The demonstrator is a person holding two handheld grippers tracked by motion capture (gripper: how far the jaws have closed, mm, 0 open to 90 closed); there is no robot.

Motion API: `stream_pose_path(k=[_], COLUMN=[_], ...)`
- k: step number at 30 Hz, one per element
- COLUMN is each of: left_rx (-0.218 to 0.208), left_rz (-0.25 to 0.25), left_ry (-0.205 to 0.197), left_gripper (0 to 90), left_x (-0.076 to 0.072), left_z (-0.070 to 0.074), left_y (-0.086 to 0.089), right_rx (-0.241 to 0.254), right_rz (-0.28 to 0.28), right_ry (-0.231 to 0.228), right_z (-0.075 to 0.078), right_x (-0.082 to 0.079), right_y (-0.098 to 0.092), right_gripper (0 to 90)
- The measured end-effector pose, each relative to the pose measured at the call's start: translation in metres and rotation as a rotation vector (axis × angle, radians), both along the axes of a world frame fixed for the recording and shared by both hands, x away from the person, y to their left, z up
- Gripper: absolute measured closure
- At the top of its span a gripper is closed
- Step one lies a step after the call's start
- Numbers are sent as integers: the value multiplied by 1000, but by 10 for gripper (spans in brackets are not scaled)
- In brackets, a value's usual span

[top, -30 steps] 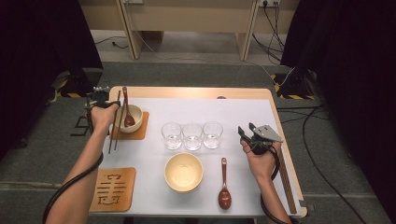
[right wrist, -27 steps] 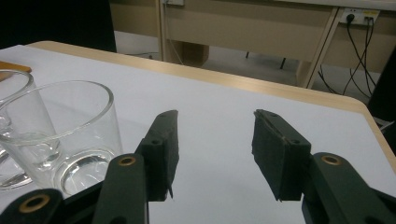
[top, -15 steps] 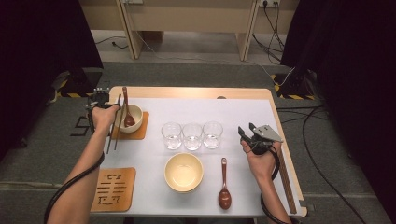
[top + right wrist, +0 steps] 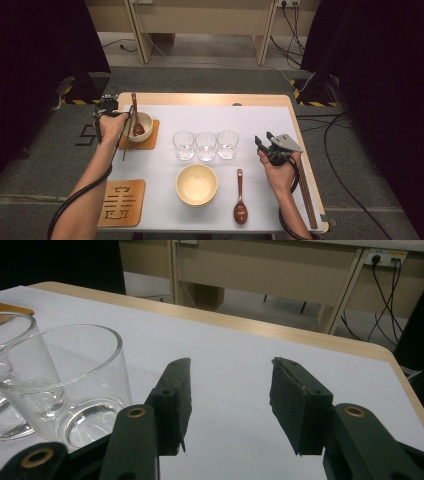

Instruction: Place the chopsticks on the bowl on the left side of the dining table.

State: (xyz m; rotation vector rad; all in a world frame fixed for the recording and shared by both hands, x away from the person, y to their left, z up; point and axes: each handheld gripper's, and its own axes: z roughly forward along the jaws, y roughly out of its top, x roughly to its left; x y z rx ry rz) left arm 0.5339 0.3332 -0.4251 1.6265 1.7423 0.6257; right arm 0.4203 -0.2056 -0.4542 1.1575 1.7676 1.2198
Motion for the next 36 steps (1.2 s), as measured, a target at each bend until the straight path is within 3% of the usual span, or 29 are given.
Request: stream_pose_path(k=[7,14,24,36], left_rx=[16,42,54,36], left_rz=[-21,-49,-46,-19], left_ry=[-26,-12,39,44], left_gripper=[724,640,684,749], left_x=[-3,-6,-5,-6], left_z=[8,9,6,3], left_y=[-2,-6,-9,-11], right_rx=[0,1,2,-3], right_rz=[-1,-3,-2,0], right_ry=[3,6,3,8], right_z=[0,1,1,0], right_x=[0,0,0,0], right_y=[0,0,-1,-1], right_gripper=[514,511,511,511])
